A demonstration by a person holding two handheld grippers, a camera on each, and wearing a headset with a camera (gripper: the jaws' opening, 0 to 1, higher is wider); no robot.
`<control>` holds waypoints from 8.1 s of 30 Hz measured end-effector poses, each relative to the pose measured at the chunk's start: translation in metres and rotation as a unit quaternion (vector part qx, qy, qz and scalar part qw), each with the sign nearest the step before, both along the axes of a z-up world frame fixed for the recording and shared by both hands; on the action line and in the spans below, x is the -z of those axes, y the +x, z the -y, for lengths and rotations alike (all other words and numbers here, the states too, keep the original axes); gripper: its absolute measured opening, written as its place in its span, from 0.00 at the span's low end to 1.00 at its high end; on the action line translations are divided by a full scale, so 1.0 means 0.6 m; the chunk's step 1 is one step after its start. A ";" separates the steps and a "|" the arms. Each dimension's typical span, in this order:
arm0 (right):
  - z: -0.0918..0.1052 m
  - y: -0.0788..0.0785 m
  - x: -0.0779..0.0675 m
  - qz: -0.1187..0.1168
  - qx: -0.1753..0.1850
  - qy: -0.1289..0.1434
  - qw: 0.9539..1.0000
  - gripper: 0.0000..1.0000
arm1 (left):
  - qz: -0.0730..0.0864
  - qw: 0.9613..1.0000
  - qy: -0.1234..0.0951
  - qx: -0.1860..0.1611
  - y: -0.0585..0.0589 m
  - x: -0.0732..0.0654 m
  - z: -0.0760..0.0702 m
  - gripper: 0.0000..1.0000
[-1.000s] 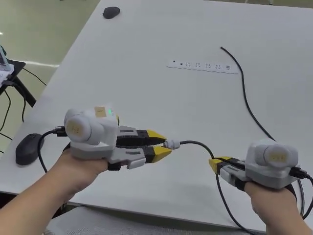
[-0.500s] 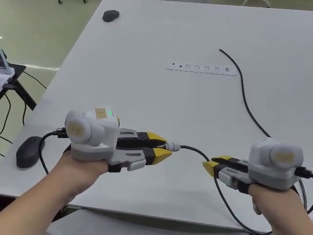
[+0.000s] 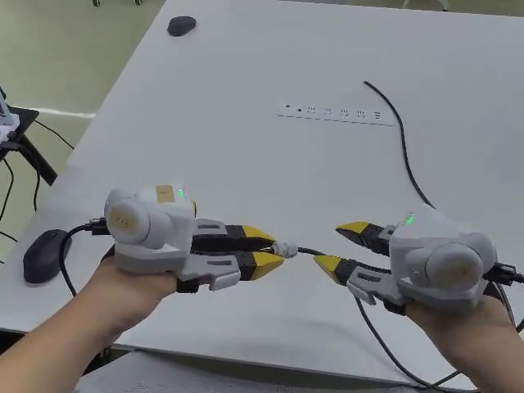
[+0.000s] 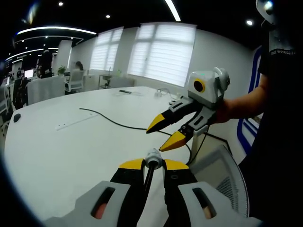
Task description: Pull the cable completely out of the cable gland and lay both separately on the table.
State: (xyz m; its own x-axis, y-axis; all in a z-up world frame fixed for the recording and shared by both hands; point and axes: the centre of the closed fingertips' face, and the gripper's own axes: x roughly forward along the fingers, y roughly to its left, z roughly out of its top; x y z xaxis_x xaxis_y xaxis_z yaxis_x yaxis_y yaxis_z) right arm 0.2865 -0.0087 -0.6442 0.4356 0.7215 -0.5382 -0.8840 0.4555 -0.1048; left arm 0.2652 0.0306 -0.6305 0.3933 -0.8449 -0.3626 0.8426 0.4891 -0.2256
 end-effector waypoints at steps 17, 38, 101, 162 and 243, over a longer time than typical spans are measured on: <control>-0.041 -0.017 0.027 0.057 -0.075 -0.078 0.993 0.02 | -0.011 1.000 -0.001 0.005 0.003 0.006 0.005 0.15; -0.025 0.007 0.022 0.038 -0.027 -0.041 0.998 0.01 | -0.002 1.000 -0.008 -0.003 0.016 -0.002 0.007 0.15; 0.111 0.058 0.131 -0.203 0.235 0.160 0.937 0.00 | 0.018 0.999 -0.023 -0.015 0.025 -0.030 0.006 0.15; -0.068 -0.025 0.047 0.039 -0.097 -0.041 0.994 0.00 | -0.006 1.000 -0.016 -0.015 0.001 -0.014 -0.002 0.15; -0.139 0.099 0.059 -0.030 0.035 -0.053 0.998 0.00 | -0.004 0.999 -0.049 -0.023 -0.036 0.080 -0.152 0.15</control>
State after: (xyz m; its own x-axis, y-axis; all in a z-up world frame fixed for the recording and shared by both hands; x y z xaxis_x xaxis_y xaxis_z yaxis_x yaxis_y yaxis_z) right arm 0.3461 0.0747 -0.6797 0.4486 0.6282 -0.6357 -0.8562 0.5061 -0.1040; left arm 0.2436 0.1216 -0.6788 0.4297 -0.8576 -0.2827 0.8179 0.5023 -0.2807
